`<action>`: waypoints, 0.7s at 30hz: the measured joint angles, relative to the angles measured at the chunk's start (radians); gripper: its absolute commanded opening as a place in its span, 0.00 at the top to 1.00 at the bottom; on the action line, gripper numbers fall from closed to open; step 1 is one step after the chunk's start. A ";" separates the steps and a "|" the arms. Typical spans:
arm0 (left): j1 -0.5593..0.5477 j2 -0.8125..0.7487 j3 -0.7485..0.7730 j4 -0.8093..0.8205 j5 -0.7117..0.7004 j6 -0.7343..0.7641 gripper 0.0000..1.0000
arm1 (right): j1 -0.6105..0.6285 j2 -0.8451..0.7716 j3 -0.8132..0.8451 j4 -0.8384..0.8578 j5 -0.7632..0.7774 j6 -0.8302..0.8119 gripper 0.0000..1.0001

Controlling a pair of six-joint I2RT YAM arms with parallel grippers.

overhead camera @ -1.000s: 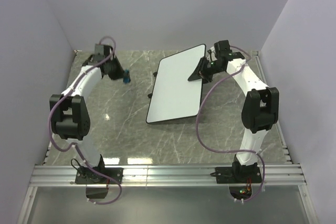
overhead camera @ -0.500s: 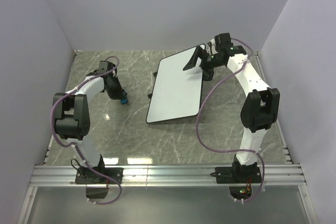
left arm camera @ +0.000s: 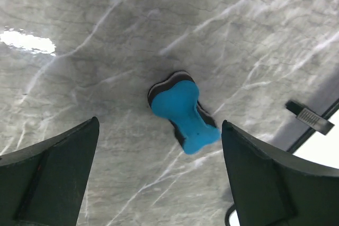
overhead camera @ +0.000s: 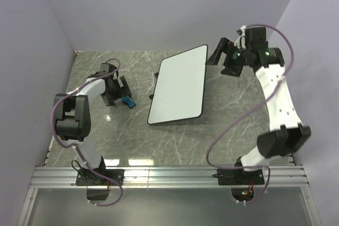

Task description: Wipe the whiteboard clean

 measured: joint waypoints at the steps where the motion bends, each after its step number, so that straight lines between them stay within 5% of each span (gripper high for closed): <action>1: 0.000 0.000 0.000 -0.002 -0.009 0.000 0.01 | -0.002 -0.053 -0.044 -0.001 0.017 -0.002 0.00; 10: -0.072 -0.144 0.019 -0.087 -0.078 -0.027 0.00 | 0.074 -0.460 -0.364 0.065 0.069 0.013 0.00; 21: -0.386 -0.370 0.378 -0.323 -0.160 -0.118 0.01 | 0.092 -0.936 -0.694 0.105 0.024 0.100 0.00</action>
